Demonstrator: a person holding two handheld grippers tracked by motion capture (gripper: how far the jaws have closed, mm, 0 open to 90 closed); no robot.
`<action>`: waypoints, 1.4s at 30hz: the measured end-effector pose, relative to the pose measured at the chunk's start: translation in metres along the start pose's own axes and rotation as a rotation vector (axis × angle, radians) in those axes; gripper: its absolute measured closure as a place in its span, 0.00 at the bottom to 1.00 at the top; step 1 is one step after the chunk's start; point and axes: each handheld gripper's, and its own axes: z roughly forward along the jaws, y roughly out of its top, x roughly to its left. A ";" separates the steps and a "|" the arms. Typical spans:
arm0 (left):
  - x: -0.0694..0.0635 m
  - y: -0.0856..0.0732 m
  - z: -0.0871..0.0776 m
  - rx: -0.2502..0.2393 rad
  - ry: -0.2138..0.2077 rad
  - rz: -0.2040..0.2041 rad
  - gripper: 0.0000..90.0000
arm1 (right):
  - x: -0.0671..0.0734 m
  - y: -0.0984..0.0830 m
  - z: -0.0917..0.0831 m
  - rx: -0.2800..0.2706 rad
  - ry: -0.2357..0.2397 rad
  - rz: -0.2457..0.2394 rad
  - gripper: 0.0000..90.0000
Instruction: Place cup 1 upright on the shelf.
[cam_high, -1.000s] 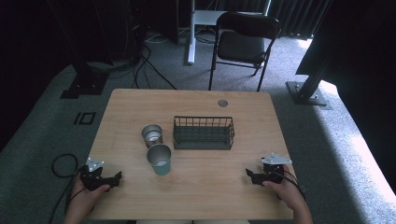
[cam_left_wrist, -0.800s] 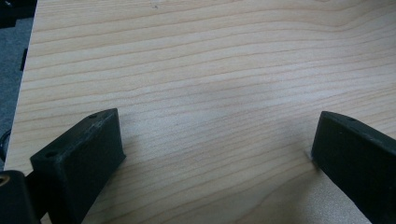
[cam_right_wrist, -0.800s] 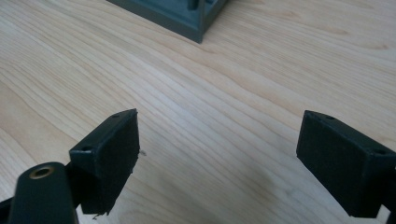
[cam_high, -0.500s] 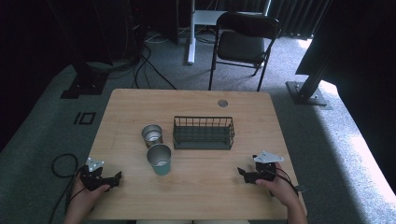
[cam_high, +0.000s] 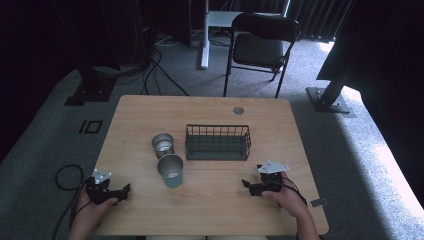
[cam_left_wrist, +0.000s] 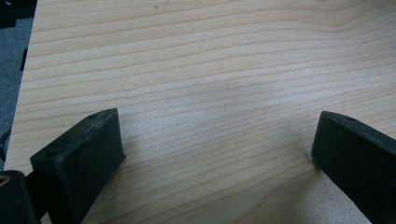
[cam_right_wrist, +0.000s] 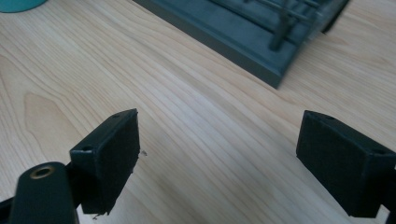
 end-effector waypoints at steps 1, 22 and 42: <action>0.000 0.000 0.000 0.000 0.000 0.000 0.03 | 0.001 0.002 0.002 0.000 0.007 -0.006 0.15; 0.000 0.000 0.000 0.001 0.001 0.002 0.03 | 0.031 0.028 0.029 -0.016 0.106 -0.074 0.15; 0.000 0.000 0.000 0.001 0.000 0.002 0.03 | 0.066 0.056 0.056 -0.047 0.195 -0.136 0.15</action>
